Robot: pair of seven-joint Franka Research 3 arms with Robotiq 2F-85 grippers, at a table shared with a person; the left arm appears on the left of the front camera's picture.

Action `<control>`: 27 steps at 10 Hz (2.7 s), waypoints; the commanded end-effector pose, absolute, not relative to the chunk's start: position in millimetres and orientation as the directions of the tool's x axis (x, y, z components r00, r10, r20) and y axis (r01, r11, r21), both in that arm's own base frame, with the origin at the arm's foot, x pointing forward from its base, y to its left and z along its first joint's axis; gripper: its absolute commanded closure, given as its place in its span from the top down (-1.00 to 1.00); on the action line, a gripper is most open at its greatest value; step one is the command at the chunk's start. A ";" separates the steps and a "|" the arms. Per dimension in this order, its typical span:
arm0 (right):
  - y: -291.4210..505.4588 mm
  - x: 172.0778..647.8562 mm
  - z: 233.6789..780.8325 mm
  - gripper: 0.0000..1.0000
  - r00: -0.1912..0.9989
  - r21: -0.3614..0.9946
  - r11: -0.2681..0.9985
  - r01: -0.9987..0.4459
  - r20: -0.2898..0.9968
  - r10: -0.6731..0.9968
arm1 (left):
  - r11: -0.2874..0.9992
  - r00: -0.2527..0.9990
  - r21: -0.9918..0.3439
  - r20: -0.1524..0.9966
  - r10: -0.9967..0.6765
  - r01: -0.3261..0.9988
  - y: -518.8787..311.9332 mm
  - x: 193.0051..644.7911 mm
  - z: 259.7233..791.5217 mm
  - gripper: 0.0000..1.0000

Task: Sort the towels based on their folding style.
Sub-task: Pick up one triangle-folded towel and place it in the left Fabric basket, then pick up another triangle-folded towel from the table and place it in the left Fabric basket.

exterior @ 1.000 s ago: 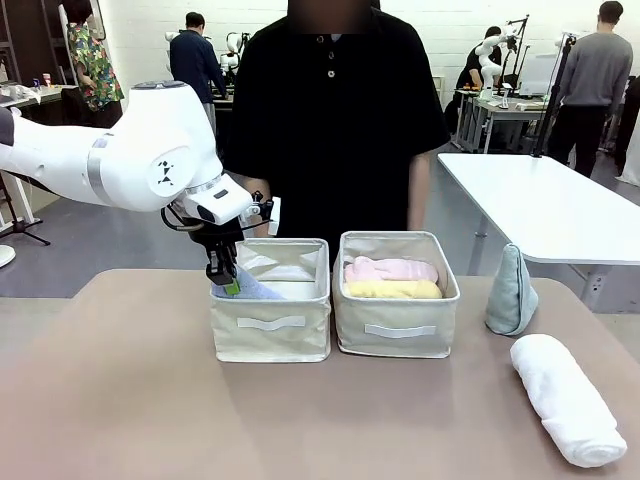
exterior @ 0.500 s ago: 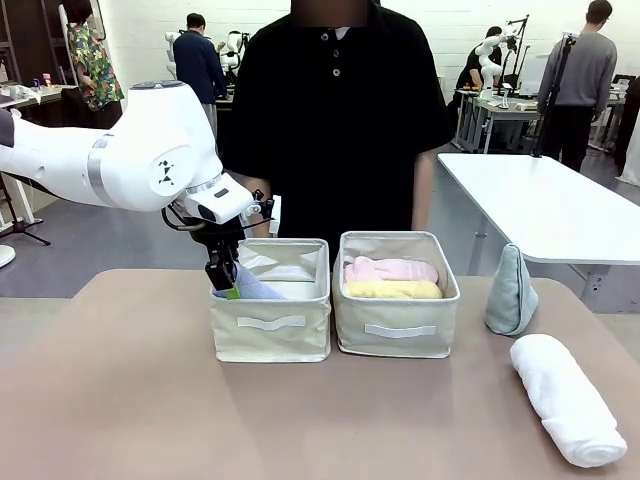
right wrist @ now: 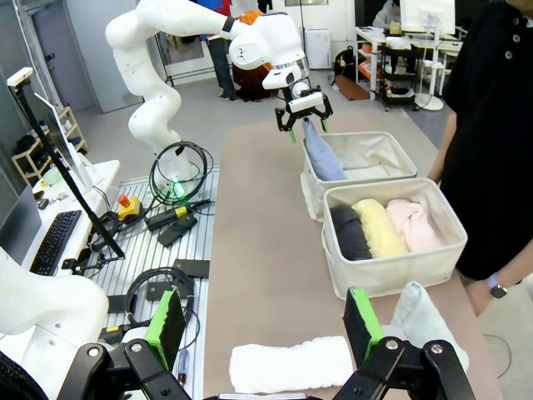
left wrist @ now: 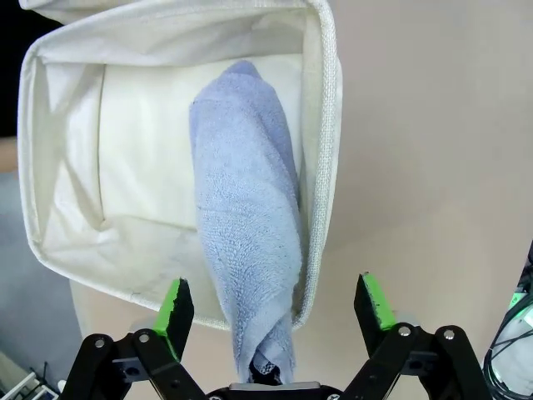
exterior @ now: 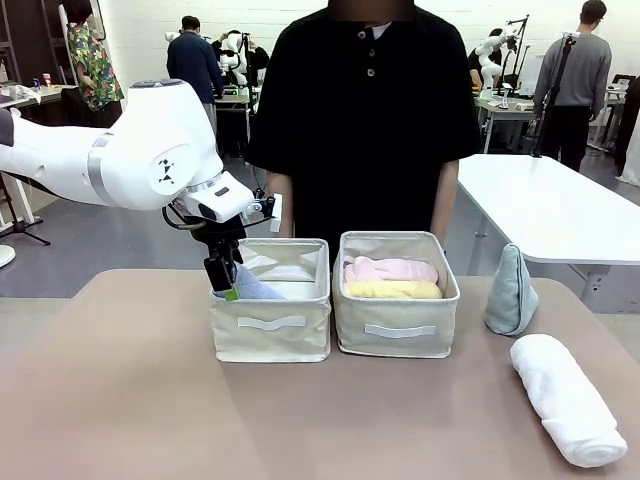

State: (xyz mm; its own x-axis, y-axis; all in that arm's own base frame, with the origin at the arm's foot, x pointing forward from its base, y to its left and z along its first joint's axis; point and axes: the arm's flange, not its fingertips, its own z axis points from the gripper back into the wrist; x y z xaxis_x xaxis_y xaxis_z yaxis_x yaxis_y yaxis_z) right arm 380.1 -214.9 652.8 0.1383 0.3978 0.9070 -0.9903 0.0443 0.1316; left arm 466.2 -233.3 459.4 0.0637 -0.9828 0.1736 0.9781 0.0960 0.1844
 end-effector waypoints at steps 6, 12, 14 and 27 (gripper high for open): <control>-213.0 376.4 650.1 1.00 0.152 0.144 0.052 -0.988 0.897 0.415 | 0.011 -0.086 0.264 0.352 -0.932 0.965 -154.5 381.3 606.6 1.00; -213.0 376.4 650.1 1.00 0.152 0.144 0.052 -0.988 0.897 0.415 | 0.089 -0.003 0.232 0.371 -0.929 0.969 -105.7 355.1 617.1 1.00; -213.0 376.4 650.1 1.00 0.152 0.144 0.052 -0.988 0.897 0.415 | 0.089 -0.003 0.232 0.371 -0.929 0.969 -105.7 355.1 617.1 1.00; -213.0 376.4 650.1 1.00 0.152 0.144 0.052 -0.988 0.897 0.415 | 0.291 0.039 0.093 0.908 -0.417 0.952 206.3 378.6 639.7 1.00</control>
